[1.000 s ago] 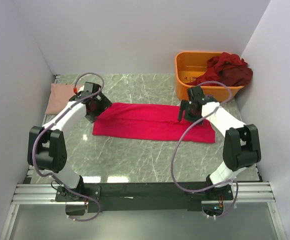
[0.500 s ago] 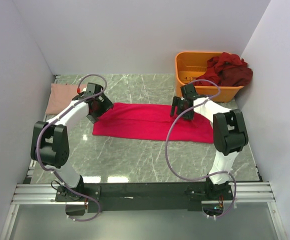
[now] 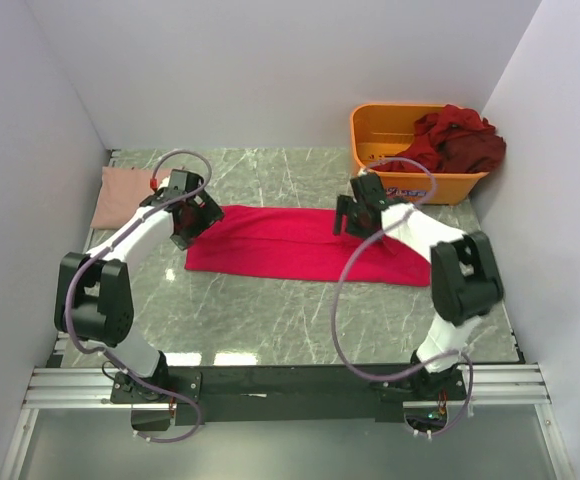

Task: Fold and stack the t-shirts
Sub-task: Fold the tshirt

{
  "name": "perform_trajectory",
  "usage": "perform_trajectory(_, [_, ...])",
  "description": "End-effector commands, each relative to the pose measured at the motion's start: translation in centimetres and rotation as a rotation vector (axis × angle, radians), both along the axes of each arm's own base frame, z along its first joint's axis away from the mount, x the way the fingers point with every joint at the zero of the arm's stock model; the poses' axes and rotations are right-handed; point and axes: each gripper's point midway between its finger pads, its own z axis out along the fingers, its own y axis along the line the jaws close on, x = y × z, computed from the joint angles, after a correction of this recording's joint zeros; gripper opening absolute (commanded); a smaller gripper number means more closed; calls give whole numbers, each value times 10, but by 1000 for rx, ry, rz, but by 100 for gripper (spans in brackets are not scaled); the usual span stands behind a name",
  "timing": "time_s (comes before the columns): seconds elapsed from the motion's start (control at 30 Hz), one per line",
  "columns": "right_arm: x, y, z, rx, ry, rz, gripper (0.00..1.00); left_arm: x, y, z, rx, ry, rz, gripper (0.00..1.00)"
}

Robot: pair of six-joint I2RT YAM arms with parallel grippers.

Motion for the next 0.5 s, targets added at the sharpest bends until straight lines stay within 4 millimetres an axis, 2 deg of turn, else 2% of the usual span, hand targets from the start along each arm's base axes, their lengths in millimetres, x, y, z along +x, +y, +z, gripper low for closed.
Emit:
perform_trajectory(0.0, [-17,-29,21,-60,-96,-61,82,5,-6,11,-24,-65,-41,99])
perform_trajectory(0.03, [-21,-33,23,-67,-108,-65,82,5,-11,9,-42,-63,-57,99])
perform_trajectory(0.07, [-30,-37,13,-86,-90,-65,82,6,-12,8,-47,-63,-62,99])
perform_trajectory(0.17, [-33,-41,4,-95,-93,-75,82,6,-17,0,-66,-52,-77,99])
perform_trajectory(0.33, [-26,-35,-16,-69,-92,-86,82,2,-13,-3,-54,-52,-63,99])
perform_trajectory(0.47, [-8,-27,-14,-19,-149,-116,82,-5,-5,-1,-23,-56,-45,99])
